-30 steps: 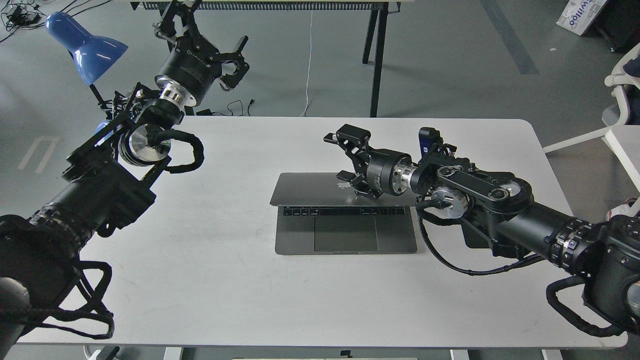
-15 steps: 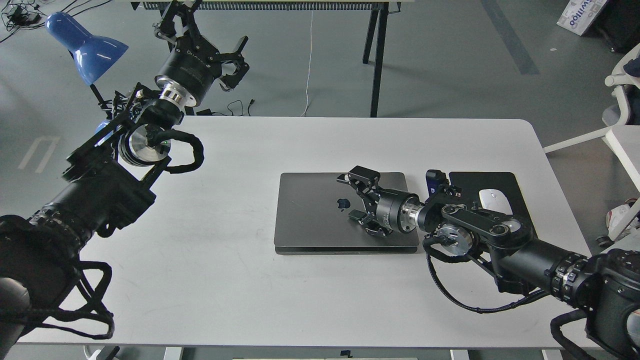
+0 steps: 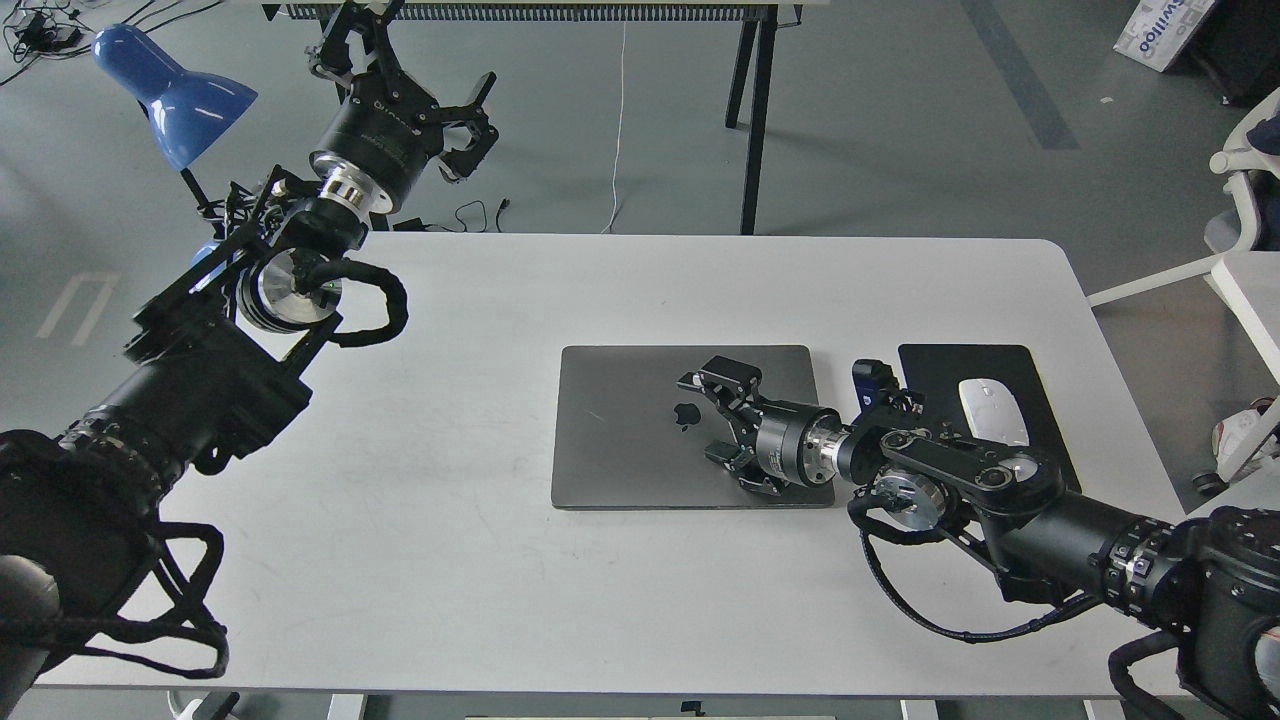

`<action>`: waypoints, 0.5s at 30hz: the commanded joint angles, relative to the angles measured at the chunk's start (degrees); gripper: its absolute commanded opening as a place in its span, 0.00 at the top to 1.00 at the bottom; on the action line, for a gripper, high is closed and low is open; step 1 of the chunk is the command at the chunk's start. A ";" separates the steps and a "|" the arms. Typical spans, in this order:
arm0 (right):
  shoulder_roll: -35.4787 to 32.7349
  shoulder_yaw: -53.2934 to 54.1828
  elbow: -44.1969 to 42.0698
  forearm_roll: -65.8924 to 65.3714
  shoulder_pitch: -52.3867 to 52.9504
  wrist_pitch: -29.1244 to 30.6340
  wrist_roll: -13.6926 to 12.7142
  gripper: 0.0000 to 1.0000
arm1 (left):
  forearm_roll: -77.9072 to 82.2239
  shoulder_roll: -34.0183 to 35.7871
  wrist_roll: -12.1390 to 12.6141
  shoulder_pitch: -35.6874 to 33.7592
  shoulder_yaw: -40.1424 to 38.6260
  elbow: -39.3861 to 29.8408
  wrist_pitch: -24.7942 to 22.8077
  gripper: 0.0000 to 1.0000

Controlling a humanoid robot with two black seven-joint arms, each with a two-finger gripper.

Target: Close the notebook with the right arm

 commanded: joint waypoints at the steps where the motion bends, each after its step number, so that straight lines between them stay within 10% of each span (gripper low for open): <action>1: -2.16 0.57 3.39 0.08 0.94 -0.07 0.09 0.00 | 0.00 0.00 0.00 0.07 0.00 0.00 -0.04 0.00; 15: -21.49 18.30 18.79 0.78 6.92 0.72 1.14 0.00 | 0.08 0.09 0.09 0.07 0.09 0.00 -0.04 0.00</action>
